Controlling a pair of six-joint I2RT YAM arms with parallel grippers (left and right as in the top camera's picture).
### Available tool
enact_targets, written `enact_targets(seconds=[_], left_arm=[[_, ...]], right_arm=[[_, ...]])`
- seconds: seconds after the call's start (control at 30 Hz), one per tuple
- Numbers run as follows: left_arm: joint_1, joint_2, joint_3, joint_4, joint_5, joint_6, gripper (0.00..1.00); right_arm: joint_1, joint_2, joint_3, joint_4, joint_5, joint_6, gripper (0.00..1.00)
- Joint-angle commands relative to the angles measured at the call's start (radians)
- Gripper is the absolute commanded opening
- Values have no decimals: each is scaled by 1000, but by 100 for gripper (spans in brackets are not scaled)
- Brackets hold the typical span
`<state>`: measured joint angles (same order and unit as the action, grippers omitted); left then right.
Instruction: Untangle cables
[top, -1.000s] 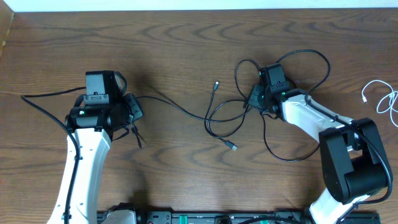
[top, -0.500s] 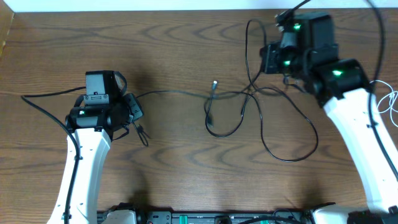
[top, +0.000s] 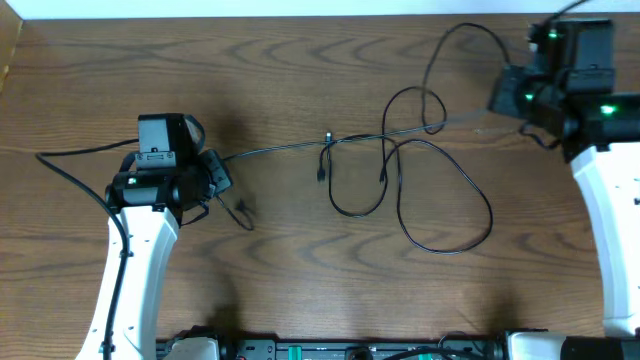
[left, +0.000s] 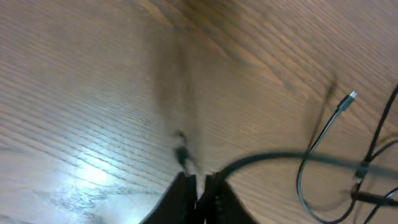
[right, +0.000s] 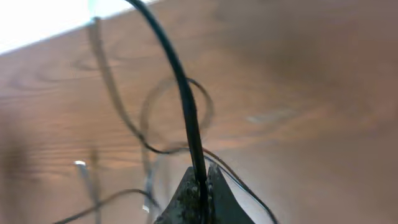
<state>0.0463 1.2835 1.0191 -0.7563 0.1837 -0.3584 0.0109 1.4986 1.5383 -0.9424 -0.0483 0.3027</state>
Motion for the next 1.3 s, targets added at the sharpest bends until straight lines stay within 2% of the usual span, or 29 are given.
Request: enact_targets(seconds=[0.0,0.2,0.27,0.3,0.33,0.43,0.67,0.73,0.83,0.93,1.07,1.13,1.27], left_arm=[[2,3,12,-1,-15,10,15],[2,3,12,-2,-14,10,13],[2,3,12,-2,-7,10,16],[2,3,12,-2,-7,10,43],[2,3,12,-2,-7,10,65],[2,3,12,-2,18,10,76],[-19,3,12,43,105,37,77],[-59,3,12,78,124,43,75],[-167,5,12,143,119,52,75],[-266,14,12,205,118,74,75],[-386,58,12,266,75,74,75],[-435,92,12,282,53,74,75],[-518,182,12,288,50,73,74]], right_arm=[[-55,-1,18,-67,70,-12,1],[-49,-1,18,-197,64,-72,1],[-49,-1,18,-201,72,-72,1],[-50,-1,18,-199,89,-72,1],[-50,-1,18,-199,120,-72,1],[-50,-1,18,-202,188,-72,1],[-50,-1,18,-229,337,-70,1],[-51,-1,18,-251,446,-14,1],[-72,1,18,-320,721,149,1],[-108,4,18,-350,806,198,1],[-155,7,17,-376,751,198,1],[-172,7,17,-379,658,196,1],[-172,7,17,-344,315,-11,1]])
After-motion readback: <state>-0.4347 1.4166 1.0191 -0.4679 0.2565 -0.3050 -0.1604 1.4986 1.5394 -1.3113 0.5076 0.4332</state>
